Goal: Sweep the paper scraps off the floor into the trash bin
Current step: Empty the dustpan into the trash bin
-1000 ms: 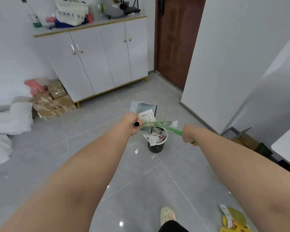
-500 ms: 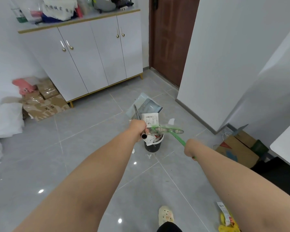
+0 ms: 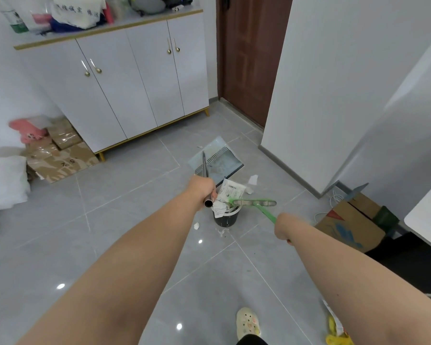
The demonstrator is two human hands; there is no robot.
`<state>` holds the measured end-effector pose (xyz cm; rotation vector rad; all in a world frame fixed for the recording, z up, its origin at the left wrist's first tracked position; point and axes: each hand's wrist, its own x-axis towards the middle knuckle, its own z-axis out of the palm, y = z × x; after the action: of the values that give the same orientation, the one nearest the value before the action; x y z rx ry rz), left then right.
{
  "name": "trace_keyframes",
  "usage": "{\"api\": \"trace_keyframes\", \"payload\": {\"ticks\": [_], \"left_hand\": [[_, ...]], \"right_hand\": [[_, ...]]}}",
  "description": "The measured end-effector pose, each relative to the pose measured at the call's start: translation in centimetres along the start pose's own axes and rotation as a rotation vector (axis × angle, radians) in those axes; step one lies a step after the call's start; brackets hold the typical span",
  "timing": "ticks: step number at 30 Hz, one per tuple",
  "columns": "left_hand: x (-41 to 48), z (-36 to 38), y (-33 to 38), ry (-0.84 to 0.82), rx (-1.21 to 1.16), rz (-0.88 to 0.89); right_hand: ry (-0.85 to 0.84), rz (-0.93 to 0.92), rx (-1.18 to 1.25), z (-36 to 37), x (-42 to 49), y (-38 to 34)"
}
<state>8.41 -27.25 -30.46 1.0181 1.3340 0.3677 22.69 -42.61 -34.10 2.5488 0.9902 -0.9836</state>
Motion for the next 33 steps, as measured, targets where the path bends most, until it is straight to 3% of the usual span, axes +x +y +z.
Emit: {"api": "trace_keyframes", "payload": {"ticks": [7,17,26,33], "left_hand": [[0.9,-1.2,0.9,0.008,-0.249,-0.024],[1.9,-3.3,3.3,0.009,-0.055,-0.018],[2.7,-4.4,3.8,0.018,-0.193,-0.014],[4.3,-5.0,3.6,0.027,-0.248,-0.019]], "right_hand": [[0.032,0.016,-0.009,-1.6,0.8,-0.4],[0.016,0.047,-0.184,-3.7,0.6,-2.4],[0.123,0.054,-0.160,-3.7,0.3,-2.8],[0.089,0.053,-0.271,-5.3,-0.2,-3.5]]}}
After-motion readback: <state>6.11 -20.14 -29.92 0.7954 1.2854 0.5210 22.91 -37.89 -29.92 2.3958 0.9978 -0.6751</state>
